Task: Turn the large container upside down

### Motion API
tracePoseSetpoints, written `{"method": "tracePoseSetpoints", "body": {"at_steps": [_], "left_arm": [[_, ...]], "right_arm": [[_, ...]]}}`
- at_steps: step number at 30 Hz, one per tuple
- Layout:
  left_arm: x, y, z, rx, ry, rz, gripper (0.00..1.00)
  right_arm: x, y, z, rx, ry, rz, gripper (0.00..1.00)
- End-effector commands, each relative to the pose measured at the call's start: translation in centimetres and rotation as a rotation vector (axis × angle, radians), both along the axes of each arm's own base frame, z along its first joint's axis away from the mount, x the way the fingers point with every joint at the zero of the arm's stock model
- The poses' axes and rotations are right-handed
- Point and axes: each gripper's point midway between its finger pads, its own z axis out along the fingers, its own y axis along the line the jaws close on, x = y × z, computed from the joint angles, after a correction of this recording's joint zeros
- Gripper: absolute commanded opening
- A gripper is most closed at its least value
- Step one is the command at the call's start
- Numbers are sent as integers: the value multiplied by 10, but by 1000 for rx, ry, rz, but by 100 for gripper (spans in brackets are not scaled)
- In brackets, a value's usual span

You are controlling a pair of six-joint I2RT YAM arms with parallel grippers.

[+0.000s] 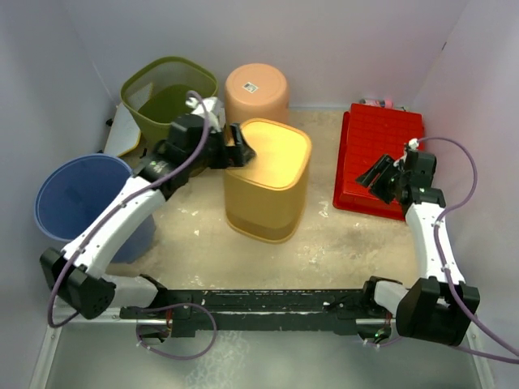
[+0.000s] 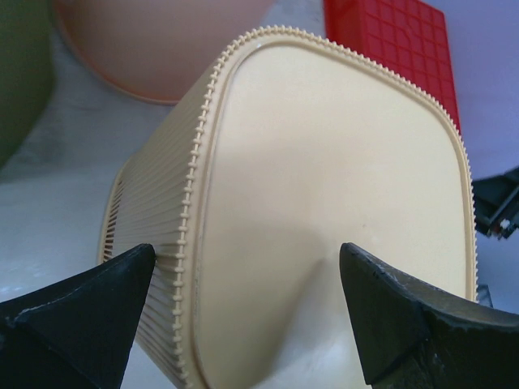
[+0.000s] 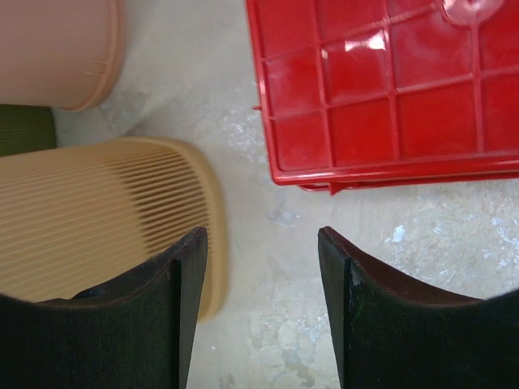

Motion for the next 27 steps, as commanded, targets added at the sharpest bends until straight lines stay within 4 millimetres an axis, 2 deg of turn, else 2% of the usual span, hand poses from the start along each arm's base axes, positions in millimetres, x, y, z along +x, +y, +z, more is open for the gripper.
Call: {"method": "tracePoseSetpoints", "body": {"at_steps": [1, 4, 5, 7, 10, 14, 18, 20, 24, 27], "left_arm": [[-7, -82, 21, -151, -54, -199, 91], [5, -104, 18, -183, -57, -220, 91], [11, -107, 14, -175, -56, -214, 91], [18, -107, 19, -156, -78, -197, 91], [24, -93, 34, -94, -129, -151, 91], [19, -57, 43, 39, -173, -72, 92], [2, -24, 54, 120, -217, -28, 92], [-14, -15, 55, 143, -230, -62, 93], [-59, -14, 42, 156, -206, -248, 92], [-91, -18, 31, 110, -180, -375, 92]], "right_arm": [[7, 10, 62, -7, -154, 79, 59], [6, 18, 88, 8, -223, 123, 59], [4, 23, 97, 16, -248, 145, 59], [0, 28, 112, 18, -292, 176, 59], [-8, 35, 132, 10, -345, 222, 60], [-14, 46, 156, 3, -422, 295, 60], [-17, 67, 176, 46, -509, 417, 60], [-22, 83, 187, 85, -565, 508, 60], [-38, 108, 203, 141, -659, 661, 61], [-41, 110, 208, 104, -687, 672, 61]]}}
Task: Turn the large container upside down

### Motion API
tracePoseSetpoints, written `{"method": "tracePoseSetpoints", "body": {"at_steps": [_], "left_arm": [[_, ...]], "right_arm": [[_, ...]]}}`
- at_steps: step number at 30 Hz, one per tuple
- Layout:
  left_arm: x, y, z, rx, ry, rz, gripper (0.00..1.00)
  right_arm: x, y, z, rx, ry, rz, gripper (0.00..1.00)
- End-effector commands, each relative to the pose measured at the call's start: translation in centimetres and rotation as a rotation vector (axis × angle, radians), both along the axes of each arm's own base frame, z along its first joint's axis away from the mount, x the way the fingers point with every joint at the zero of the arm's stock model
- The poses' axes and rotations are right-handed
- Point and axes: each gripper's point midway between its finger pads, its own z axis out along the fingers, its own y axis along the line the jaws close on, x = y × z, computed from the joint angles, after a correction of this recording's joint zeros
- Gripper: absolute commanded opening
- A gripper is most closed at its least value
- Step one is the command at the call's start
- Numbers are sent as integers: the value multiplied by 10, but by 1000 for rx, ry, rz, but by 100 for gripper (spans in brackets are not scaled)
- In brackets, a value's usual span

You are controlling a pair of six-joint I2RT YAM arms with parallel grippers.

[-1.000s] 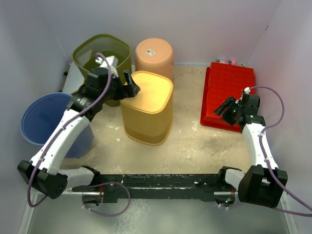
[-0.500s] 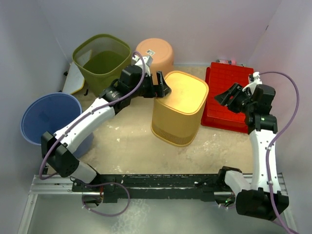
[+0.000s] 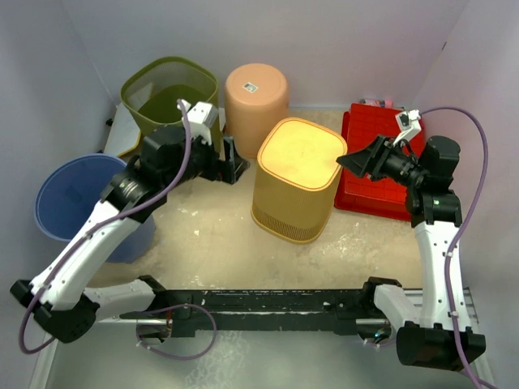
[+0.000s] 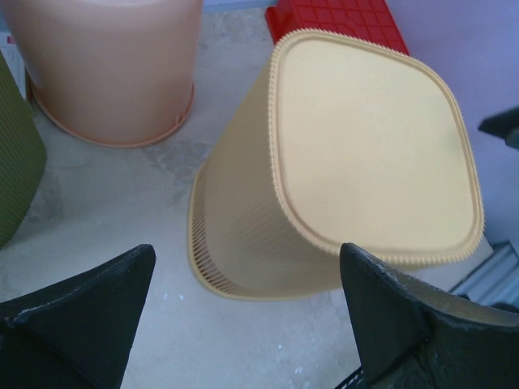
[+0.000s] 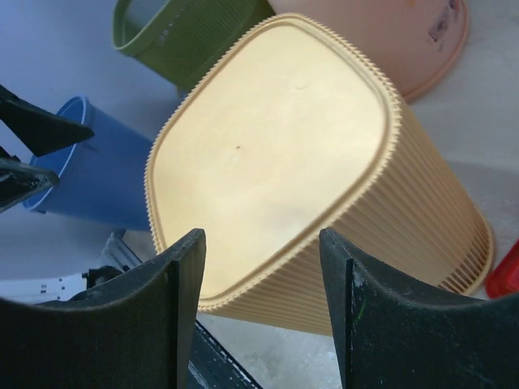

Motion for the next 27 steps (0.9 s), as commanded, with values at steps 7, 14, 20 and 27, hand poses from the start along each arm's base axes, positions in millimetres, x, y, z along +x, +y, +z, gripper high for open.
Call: {"method": "tracePoseSetpoints", "body": {"at_steps": [7, 14, 20, 27], "left_arm": [[-75, -61, -39, -202, 113, -402, 91], [-102, -139, -64, -162, 145, -578, 91], [-77, -163, -70, -205, 93, -510, 91], [2, -164, -81, -200, 56, -334, 92]], "right_arm": [[10, -16, 10, -62, -51, -128, 61], [17, -80, -32, -160, 152, -534, 66], [6, -100, -24, -196, 121, -652, 68], [-3, -93, -16, -201, 72, -612, 68]]}}
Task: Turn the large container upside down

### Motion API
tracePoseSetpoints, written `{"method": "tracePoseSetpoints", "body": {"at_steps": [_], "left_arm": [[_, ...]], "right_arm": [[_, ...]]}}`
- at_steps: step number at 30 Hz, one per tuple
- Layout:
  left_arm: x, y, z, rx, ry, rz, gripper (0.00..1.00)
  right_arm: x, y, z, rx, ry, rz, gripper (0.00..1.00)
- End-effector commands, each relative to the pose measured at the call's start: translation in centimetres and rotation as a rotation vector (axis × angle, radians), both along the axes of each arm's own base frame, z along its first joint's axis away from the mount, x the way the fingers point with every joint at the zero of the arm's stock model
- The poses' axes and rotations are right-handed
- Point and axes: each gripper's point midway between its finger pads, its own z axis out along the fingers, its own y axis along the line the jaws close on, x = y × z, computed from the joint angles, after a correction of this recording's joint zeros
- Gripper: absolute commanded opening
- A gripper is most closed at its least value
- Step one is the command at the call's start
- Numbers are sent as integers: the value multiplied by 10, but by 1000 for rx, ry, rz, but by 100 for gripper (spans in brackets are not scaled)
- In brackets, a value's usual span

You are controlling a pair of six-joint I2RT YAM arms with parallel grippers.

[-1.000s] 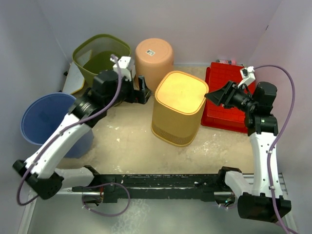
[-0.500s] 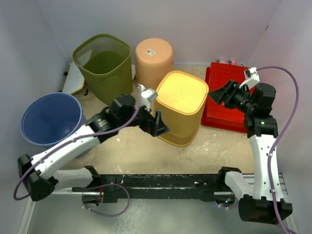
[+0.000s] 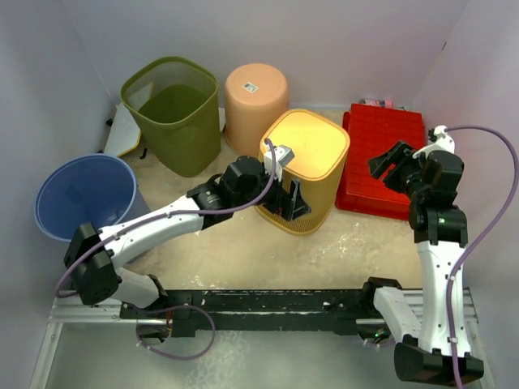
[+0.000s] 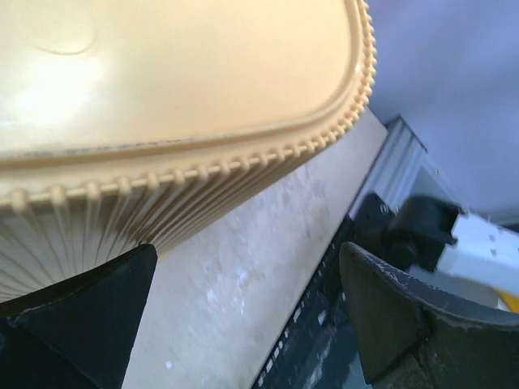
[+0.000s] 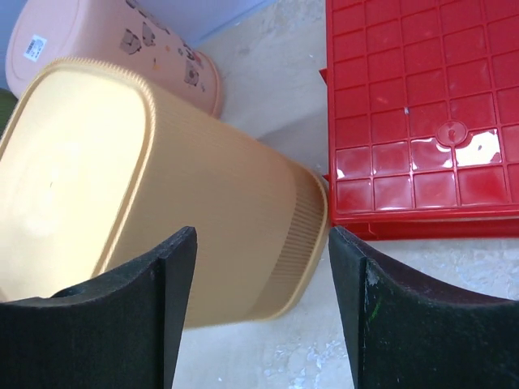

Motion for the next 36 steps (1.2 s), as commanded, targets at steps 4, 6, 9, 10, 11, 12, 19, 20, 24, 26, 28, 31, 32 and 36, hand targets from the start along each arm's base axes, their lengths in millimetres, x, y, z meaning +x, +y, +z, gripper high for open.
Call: {"method": "tracePoseSetpoints", "body": {"at_steps": [4, 6, 9, 10, 11, 12, 19, 20, 24, 26, 28, 31, 32, 36], "left_arm": [[103, -8, 34, -168, -76, 146, 92], [118, -14, 30, -146, -100, 163, 92], [139, -23, 25, -122, -115, 182, 92], [146, -26, 23, -120, -114, 189, 92], [152, -28, 24, -123, -118, 192, 92], [159, -30, 22, -123, -119, 204, 91], [197, -39, 23, -122, -143, 282, 92], [202, -40, 24, -118, -146, 294, 92], [213, -42, 33, -113, -158, 322, 92], [215, -43, 42, -121, -168, 325, 92], [214, -39, 57, -128, -184, 332, 92], [207, -31, 74, -124, -202, 337, 92], [204, -28, 79, -127, -205, 337, 92], [186, -14, 110, -154, -215, 332, 92]], "right_arm": [[-5, 11, 16, -33, -81, 87, 69], [-5, 18, 18, -36, -102, 128, 69], [-9, 29, 17, -33, -110, 206, 69], [-9, 32, 16, -34, -112, 223, 70], [-11, 34, 15, -34, -111, 236, 70], [-11, 35, 15, -37, -111, 245, 70], [-13, 37, 4, -39, -94, 263, 70], [-13, 37, 1, -36, -88, 266, 70], [-11, 40, -21, -10, -46, 273, 71], [-9, 43, -33, 18, -21, 282, 71], [-8, 49, -54, 70, 19, 300, 71], [-3, 61, -72, 159, 36, 333, 71], [0, 65, -77, 185, 33, 341, 71], [18, 87, -88, 241, 9, 352, 71]]}}
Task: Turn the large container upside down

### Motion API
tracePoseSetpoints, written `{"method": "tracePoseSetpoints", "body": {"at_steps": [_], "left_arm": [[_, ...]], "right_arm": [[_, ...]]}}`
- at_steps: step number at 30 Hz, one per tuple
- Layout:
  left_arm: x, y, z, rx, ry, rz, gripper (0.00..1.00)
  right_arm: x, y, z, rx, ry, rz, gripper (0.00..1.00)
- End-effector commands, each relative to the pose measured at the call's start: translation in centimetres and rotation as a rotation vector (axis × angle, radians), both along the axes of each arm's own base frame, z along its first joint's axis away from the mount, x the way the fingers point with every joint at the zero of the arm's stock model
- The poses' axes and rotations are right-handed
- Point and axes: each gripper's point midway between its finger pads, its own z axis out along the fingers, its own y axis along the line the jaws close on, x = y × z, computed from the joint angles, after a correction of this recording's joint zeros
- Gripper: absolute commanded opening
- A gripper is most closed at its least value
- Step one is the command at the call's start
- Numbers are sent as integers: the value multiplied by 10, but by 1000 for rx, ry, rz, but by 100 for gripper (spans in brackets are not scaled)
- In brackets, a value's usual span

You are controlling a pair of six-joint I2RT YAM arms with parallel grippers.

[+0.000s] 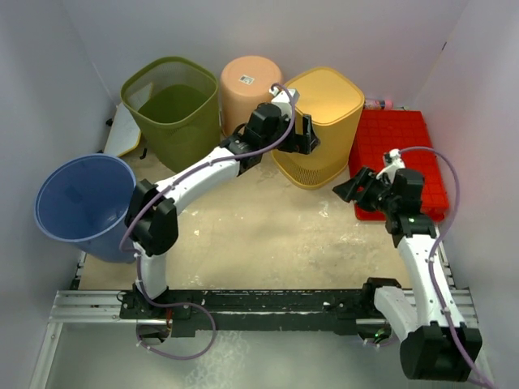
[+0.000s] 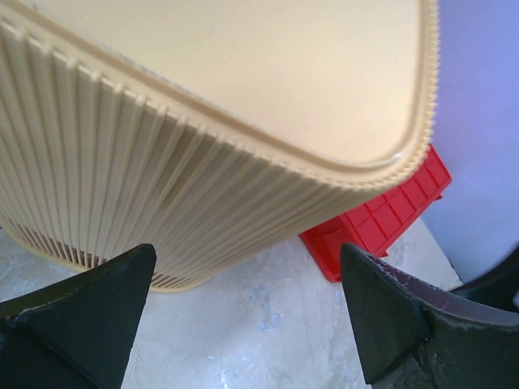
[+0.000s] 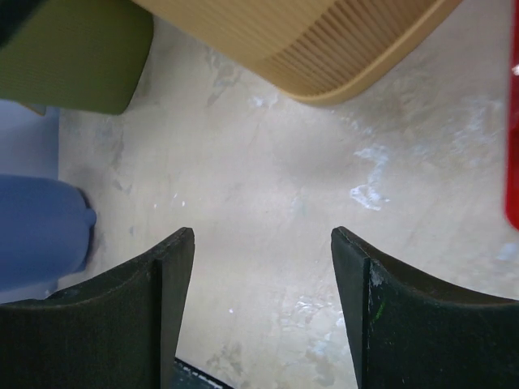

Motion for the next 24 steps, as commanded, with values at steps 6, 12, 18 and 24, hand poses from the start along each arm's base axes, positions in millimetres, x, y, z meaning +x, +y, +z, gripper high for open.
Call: {"method": "tracePoseSetpoints", "body": {"at_steps": [6, 12, 18, 24], "left_arm": [[-39, 56, 149, -134, -209, 73, 92], [-62, 111, 180, -115, -267, 201, 92], [-79, 157, 169, -41, -262, 319, 92], [-93, 187, 154, 30, -237, 386, 92]], "right_arm": [[52, 58, 3, 175, -113, 15, 72], [86, 81, -2, 181, -176, -33, 73], [135, 76, -12, 128, -168, -130, 73], [164, 75, -18, 96, -177, -166, 73]]}}
